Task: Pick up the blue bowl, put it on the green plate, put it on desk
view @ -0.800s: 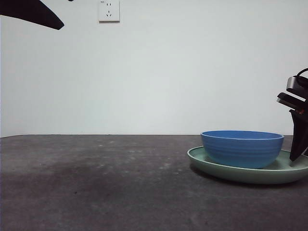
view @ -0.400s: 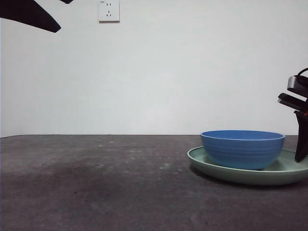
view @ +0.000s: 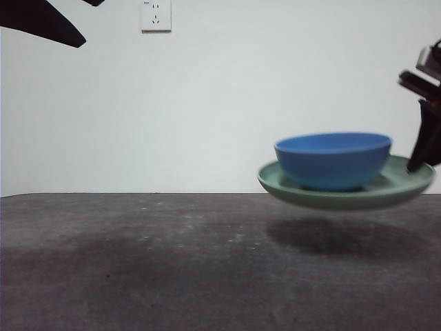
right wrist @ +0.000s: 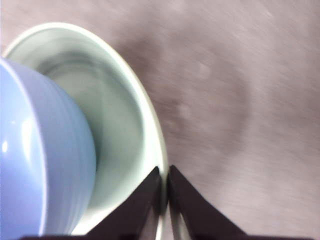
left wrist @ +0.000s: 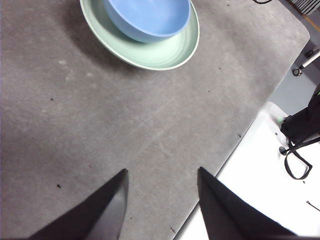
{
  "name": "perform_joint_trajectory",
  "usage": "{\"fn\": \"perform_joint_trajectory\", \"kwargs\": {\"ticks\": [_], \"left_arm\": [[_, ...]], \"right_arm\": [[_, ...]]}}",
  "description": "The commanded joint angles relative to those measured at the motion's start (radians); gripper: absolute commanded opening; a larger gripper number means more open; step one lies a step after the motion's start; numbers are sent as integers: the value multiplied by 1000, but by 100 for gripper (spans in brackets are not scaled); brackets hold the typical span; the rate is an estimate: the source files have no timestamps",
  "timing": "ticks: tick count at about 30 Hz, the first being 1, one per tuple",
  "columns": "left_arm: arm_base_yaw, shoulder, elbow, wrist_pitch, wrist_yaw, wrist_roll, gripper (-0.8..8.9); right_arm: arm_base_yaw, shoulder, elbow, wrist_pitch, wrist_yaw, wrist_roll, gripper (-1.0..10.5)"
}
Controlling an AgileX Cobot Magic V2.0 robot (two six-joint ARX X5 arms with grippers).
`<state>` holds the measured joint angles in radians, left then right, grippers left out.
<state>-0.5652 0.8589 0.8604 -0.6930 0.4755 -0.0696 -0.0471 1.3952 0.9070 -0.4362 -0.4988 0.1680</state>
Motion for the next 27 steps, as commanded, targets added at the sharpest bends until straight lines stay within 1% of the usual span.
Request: {"fn": "perform_joint_trajectory", "kwargs": {"ticks": [1, 7, 11, 18, 22, 27], "left_arm": [[-5, 5, 13, 9, 4, -2, 223], [-5, 5, 13, 9, 4, -2, 222], [-5, 5, 13, 9, 4, -2, 222], [-5, 5, 13, 8, 4, -2, 223], [-5, 5, 13, 8, 4, -2, 223], [-5, 5, 13, 6, 4, -2, 223]], "right_arm": [[23, -11, 16, 18, -27, 62, 8], [122, -17, 17, 56, -15, 124, 8], [212, -15, 17, 101, 36, 170, 8], [335, 46, 17, 184, 81, 244, 8], [378, 108, 17, 235, 105, 270, 8], [397, 192, 17, 305, 114, 305, 8]]}}
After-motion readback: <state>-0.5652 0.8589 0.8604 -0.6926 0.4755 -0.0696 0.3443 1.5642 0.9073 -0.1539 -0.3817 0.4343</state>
